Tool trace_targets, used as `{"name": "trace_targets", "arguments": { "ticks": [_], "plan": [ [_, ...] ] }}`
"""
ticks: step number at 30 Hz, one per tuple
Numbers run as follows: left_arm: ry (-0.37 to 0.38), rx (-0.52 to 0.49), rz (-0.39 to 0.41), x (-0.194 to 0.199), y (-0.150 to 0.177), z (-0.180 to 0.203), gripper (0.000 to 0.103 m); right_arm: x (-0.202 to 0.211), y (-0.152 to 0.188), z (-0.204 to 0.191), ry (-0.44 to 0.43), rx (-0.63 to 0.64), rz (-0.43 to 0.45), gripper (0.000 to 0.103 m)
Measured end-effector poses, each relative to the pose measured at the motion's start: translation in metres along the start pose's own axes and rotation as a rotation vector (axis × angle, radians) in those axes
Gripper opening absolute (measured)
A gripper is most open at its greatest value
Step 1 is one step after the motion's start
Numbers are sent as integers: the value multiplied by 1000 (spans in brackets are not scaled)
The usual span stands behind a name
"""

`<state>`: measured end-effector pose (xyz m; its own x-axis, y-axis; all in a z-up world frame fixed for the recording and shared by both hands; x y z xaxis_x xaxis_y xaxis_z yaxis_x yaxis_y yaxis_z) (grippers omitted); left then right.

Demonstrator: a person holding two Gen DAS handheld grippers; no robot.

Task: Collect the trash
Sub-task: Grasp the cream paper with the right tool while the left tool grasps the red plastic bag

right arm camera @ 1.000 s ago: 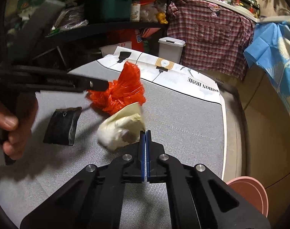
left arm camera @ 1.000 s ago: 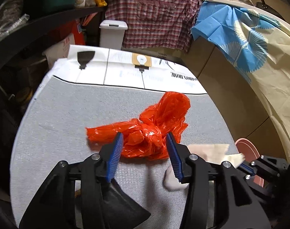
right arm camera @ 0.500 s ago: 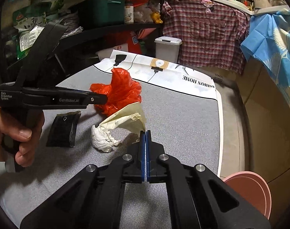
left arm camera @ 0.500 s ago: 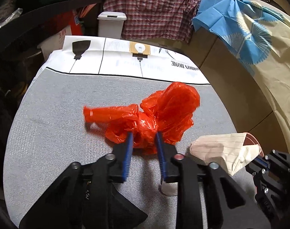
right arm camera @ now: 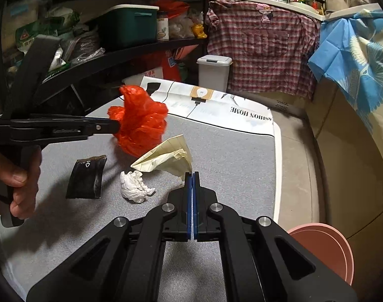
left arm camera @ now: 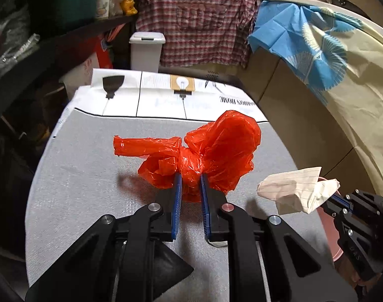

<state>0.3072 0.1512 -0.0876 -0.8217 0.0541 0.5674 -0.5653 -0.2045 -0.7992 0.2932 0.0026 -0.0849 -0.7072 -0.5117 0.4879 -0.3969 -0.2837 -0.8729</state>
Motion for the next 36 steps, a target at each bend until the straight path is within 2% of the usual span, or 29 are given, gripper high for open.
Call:
{"name": "trace_targets", "arguments": {
  "ticks": [12,26,36],
  "plan": [
    [-13,-20,77,53,-6,13,14,37,-18,8,34,-31,68,1],
    [1,-12,140,112,-14,41,14,117,-64,28,57,-96,182,1],
    [18,-40,149,136,-3,69,15,172,-60,49,115,-83,229,1]
  ]
}}
Point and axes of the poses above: each gripper's, at about its wrist camera, not at the fingertips, and x roughly against the way its jaws point, z to its right, y to its underside, the point moved 10 cm from there along -x, roughly the way its jaws point, and after that the axes turned 10 degrees about z, right-handed, at the moved point
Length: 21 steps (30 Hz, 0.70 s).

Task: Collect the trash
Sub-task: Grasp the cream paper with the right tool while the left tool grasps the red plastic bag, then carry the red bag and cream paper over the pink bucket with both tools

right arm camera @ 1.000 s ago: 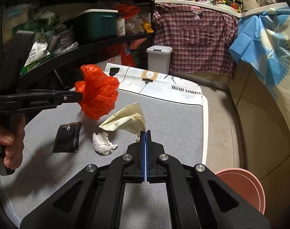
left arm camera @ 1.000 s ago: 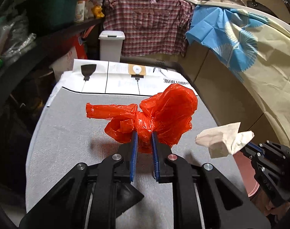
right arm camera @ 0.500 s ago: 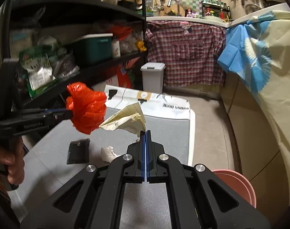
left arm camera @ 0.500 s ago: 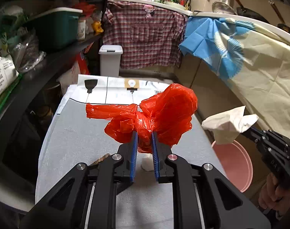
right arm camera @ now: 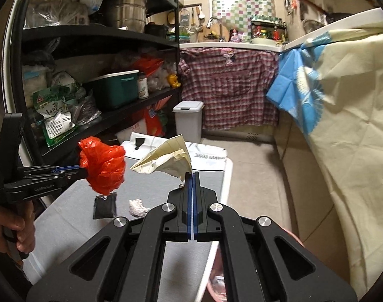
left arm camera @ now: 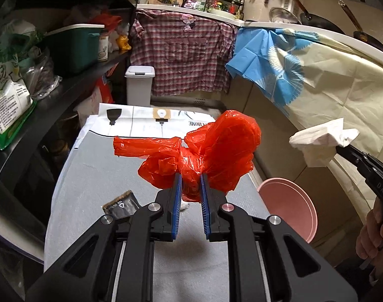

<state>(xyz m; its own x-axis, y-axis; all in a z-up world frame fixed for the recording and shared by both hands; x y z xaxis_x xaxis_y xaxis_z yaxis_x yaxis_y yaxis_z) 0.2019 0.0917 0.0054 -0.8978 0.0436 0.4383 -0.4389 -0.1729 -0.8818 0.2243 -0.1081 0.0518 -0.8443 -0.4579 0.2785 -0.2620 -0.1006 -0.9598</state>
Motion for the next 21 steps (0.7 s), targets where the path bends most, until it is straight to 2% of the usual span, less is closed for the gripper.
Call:
{"name": "trace_targets", "arguments": {
  "ticks": [3,7,13,21],
  "plan": [
    [6,-15,4,4,1,6,15,7,9,15,40,-19,14,1],
    [15,-18,3,3,3,13,15,7,30,31,68,-59,-23,1],
    [39,-34,-6,-2,6,29,15,12,38,52,114,-69,-26,1],
    [108,-64,-24,-13,14,69,15,22,45,83,184,-115,-31,1]
  ]
}}
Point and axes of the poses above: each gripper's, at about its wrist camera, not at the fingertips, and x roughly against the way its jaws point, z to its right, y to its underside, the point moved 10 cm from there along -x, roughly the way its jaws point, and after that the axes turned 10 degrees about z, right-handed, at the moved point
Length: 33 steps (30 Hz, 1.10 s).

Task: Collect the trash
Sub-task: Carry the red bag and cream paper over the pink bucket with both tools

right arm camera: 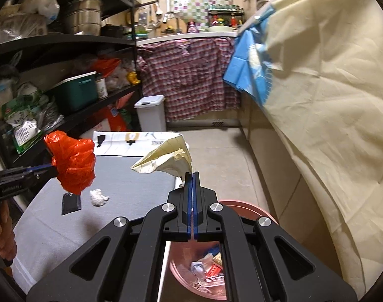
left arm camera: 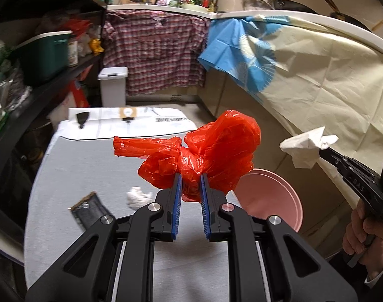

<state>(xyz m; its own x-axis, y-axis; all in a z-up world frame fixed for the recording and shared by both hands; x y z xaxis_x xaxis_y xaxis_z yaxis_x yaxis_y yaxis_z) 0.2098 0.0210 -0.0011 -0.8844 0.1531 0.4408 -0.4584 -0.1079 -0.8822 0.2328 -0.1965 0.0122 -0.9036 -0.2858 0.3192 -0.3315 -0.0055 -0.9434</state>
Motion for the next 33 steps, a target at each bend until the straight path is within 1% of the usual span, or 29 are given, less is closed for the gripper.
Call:
{"name": "trace_targets", "arguments": {
  "ticks": [10,15,24,33],
  "plan": [
    [113,-40,-24,-30,8,62,15,3,4,40,82,-47,-14,1],
    [149,-68,-37,-45,17,86,15,2,7,56,117,-64,-22,1],
    [184,-102,-61,-68,30,114,15,-1,12,72,153,-78,-34,1],
    [200,-128,-92,-80,41,127,15,-9,16,80,163,-103,-57,1]
  ]
}}
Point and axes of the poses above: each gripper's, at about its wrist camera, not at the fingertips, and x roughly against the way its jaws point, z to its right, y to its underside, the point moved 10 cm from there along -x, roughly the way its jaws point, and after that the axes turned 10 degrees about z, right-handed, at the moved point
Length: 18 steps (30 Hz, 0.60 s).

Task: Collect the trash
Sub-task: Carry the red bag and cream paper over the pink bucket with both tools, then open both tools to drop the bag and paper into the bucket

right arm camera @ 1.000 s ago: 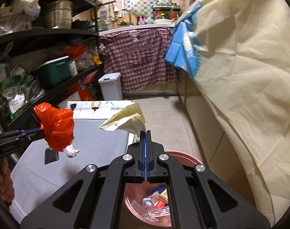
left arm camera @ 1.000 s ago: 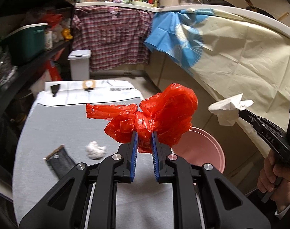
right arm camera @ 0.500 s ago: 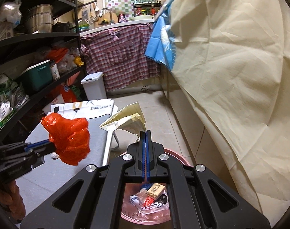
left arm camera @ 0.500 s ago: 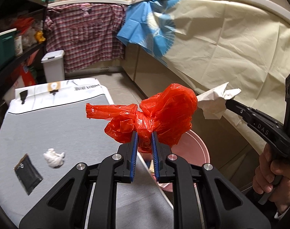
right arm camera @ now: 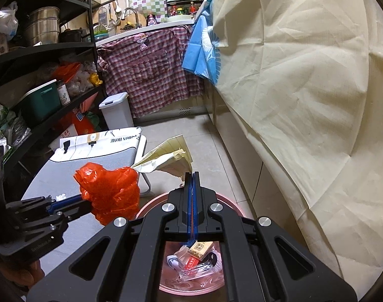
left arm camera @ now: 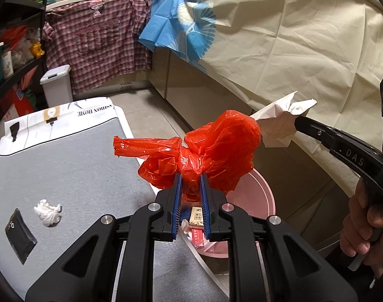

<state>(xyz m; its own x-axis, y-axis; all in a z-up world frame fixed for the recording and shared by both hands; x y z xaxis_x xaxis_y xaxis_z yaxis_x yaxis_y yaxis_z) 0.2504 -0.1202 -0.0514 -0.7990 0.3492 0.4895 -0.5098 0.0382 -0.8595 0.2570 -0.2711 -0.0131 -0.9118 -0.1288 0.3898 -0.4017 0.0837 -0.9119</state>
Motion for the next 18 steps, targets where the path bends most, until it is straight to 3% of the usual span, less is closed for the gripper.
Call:
{"name": "trace_targets", "arguments": {
  "ticks": [9,11,12,14,15,17,18],
  "plan": [
    [28,-11,-22,-12,3,17,15,-4,2,4,12,2,-12,1],
    [38,-11,-32,-15,5,19,16,-5,4,6,13,-5,-21,5],
    [44,-10,-39,-16,6,20,18,-6,5,7,14,-11,-27,5],
    [50,1,-47,-17,8,19,36,-11,10,8,19,-17,-54,8],
    [51,10,-37,-15,7,18,37,-12,12,8,18,-17,-61,10],
    [48,17,-39,-14,7,14,37,-14,13,7,25,-10,-65,31],
    [45,19,-38,-13,7,12,37,-13,14,8,28,-8,-62,35]
  ]
}}
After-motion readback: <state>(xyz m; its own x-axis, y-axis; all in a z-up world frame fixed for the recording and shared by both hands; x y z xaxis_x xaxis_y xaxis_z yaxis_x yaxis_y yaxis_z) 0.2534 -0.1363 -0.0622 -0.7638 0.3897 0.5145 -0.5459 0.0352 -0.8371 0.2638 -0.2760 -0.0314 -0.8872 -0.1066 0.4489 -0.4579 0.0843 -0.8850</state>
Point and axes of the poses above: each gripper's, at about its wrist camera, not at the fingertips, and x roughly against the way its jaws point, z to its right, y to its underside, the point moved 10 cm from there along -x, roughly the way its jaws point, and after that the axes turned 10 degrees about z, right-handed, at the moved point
